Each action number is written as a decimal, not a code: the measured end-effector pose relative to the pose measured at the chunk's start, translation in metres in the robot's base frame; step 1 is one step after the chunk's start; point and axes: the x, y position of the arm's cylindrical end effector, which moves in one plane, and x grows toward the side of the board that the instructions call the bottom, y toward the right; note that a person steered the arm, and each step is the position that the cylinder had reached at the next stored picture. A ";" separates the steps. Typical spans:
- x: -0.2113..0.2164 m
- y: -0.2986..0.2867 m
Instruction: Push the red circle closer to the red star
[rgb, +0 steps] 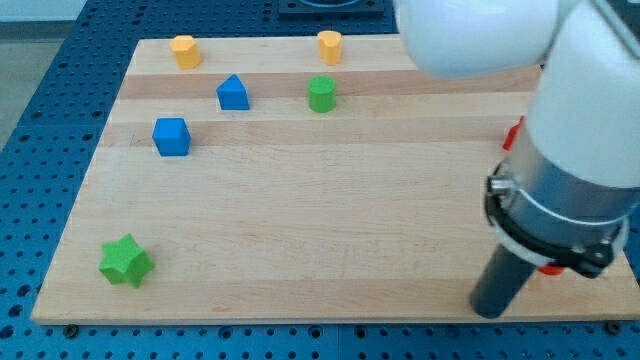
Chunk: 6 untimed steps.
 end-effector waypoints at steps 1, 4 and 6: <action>-0.001 0.049; -0.039 0.067; -0.075 0.055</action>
